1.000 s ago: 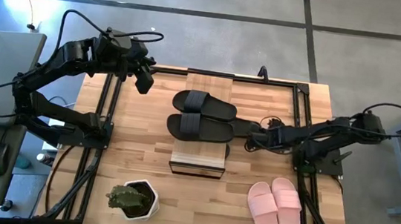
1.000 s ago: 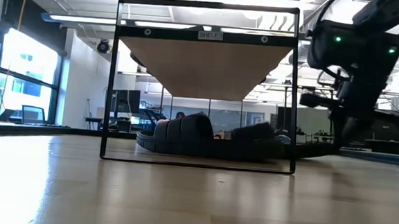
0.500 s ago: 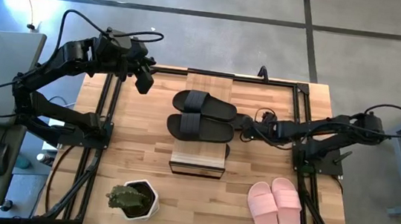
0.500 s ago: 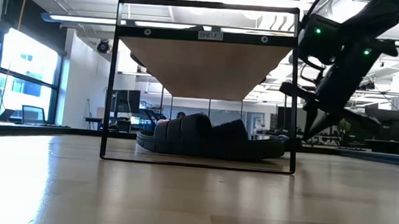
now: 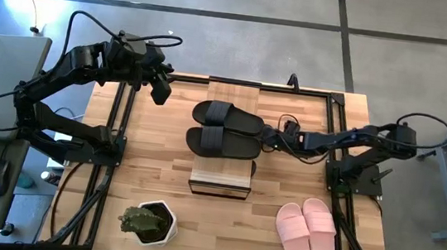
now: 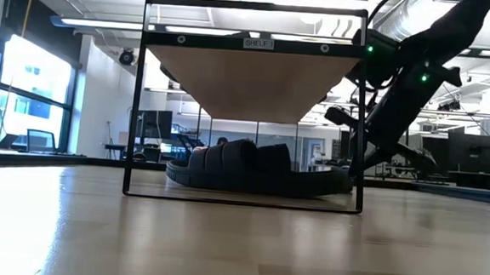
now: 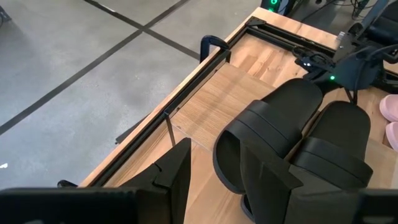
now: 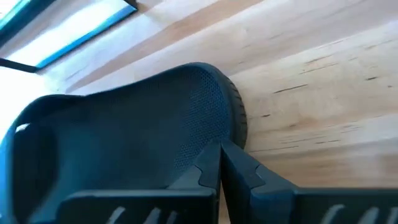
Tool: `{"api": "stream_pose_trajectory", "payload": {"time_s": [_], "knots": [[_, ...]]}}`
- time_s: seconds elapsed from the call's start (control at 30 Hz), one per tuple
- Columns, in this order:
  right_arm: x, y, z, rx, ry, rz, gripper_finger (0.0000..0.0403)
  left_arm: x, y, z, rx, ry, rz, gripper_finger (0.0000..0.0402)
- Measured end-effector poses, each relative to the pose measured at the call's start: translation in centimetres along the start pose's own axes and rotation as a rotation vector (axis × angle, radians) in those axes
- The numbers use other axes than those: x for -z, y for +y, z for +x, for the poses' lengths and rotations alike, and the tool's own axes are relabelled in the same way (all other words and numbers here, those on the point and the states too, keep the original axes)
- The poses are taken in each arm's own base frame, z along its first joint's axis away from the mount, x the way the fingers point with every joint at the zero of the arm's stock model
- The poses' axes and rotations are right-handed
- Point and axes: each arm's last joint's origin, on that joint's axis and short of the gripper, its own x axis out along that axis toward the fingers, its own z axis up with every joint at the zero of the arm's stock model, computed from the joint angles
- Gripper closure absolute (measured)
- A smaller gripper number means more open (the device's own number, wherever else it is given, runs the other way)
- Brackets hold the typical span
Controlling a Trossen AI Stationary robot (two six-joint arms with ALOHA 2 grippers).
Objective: Pick and place slides into the shelf
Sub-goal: Put the black slipper under the shelf
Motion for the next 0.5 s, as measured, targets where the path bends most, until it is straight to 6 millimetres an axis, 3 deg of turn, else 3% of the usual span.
{"api": "stream_pose_trajectory", "payload": {"time_s": [0.3, 0.5], "knots": [[-0.5, 0.2, -1.0, -0.031, -0.023, -0.030, 0.0403, 0.0, 0.0, 0.0, 0.000, 0.000, 0.000, 0.0279], [-1.3, -0.8, -2.5, 0.047, -0.059, -0.053, 0.0403, 0.0, 0.0, 0.0, 0.000, 0.000, 0.000, 0.0279]]}}
